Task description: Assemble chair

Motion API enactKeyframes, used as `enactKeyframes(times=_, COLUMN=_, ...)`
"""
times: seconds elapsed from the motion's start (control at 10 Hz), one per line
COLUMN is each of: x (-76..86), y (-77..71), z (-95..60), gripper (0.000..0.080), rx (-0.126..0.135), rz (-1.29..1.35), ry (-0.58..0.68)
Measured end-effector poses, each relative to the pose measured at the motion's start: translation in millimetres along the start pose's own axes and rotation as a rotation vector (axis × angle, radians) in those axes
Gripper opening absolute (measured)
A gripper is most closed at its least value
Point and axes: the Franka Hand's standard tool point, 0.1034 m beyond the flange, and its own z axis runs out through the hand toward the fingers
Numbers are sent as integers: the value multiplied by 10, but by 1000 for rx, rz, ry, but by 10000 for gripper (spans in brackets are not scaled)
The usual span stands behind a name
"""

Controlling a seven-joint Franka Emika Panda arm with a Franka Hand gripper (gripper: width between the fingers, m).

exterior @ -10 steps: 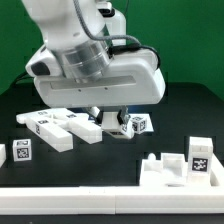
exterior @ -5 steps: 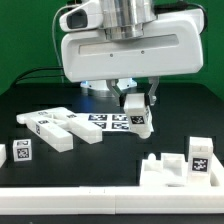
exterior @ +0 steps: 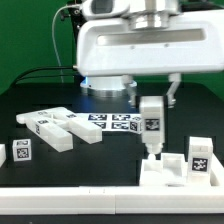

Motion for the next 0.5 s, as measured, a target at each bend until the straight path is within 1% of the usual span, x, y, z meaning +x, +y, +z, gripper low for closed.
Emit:
enactKeyframes(times=0.1, x=-14, y=29, z=11, gripper=284, rx=1, rz=4, ry=88)
enactKeyframes(times=0.2, x=-86, y=66, z=38, gripper=284, rx=-4, rz=3, ry=105)
enactKeyframes(times=0.4, x=-86, y=65, z=47, gripper=284, rx=-4, rz=-1, ry=111)
enactKeyframes(times=0.5, x=-106, y=88, z=86, gripper=284, rx=-10, rz=-11, ry=108)
